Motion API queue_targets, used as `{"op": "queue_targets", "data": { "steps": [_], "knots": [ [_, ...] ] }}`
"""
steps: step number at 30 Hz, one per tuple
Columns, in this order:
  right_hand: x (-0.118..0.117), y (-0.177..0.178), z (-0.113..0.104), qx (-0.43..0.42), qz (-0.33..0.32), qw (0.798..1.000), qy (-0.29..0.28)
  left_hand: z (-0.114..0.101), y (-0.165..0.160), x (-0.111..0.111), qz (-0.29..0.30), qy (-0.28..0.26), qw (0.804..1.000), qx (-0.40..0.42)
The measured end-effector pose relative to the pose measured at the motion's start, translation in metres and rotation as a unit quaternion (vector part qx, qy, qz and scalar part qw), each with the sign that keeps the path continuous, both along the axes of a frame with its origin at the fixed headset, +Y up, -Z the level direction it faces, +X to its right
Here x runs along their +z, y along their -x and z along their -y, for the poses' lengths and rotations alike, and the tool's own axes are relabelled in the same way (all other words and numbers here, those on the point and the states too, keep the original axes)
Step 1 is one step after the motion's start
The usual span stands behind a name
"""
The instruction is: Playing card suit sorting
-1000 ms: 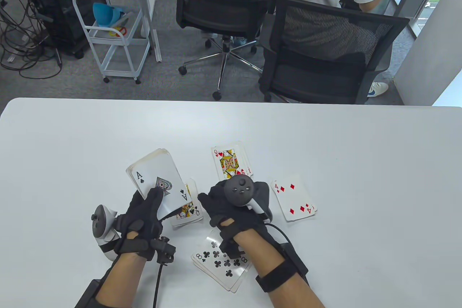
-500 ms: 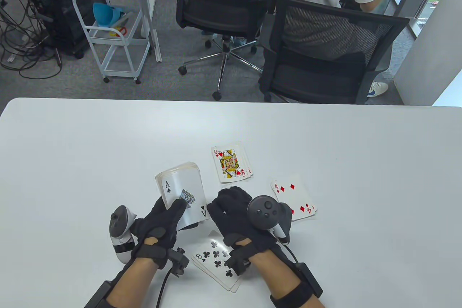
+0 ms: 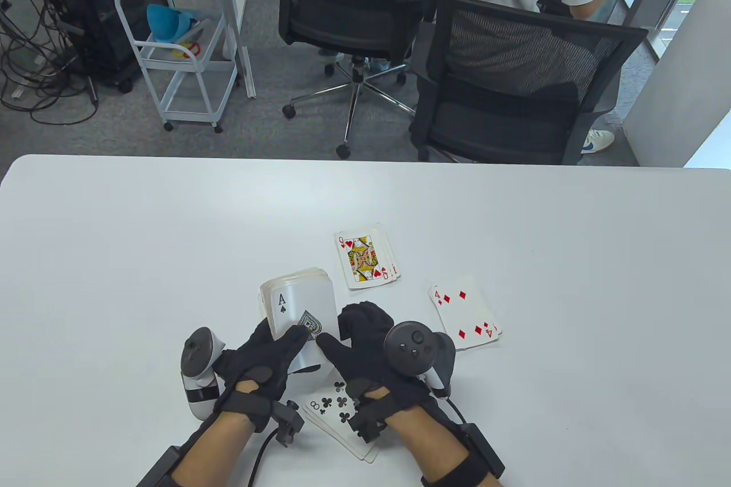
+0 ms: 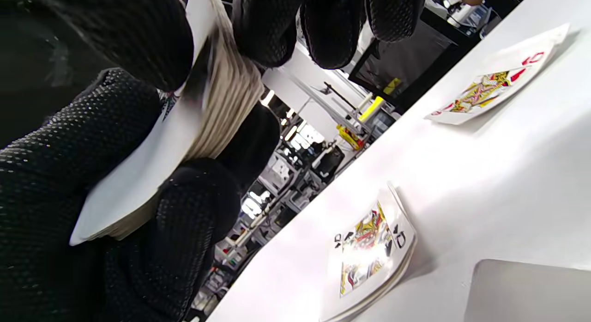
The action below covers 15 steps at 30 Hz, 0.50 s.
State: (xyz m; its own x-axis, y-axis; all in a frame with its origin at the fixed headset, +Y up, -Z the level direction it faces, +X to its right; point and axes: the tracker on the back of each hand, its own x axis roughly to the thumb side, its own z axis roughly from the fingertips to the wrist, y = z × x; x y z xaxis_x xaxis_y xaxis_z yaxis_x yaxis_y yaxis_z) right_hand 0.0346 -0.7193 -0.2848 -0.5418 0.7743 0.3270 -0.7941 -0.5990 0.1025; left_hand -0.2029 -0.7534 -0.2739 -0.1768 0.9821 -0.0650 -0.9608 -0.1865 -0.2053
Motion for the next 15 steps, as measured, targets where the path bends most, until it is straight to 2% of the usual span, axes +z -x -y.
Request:
{"op": "queue_targets", "data": {
  "steps": [4,15],
  "knots": [
    [0.003,0.0,-0.003,0.021,0.012,0.999,-0.031,0.001,-0.001,0.001,0.0,0.001,1.0,-0.003],
    [0.0,-0.01,-0.001,0.0,0.043,0.998,-0.049,0.004,-0.001,0.0,0.008,0.013,1.0,0.008]
  ]
}}
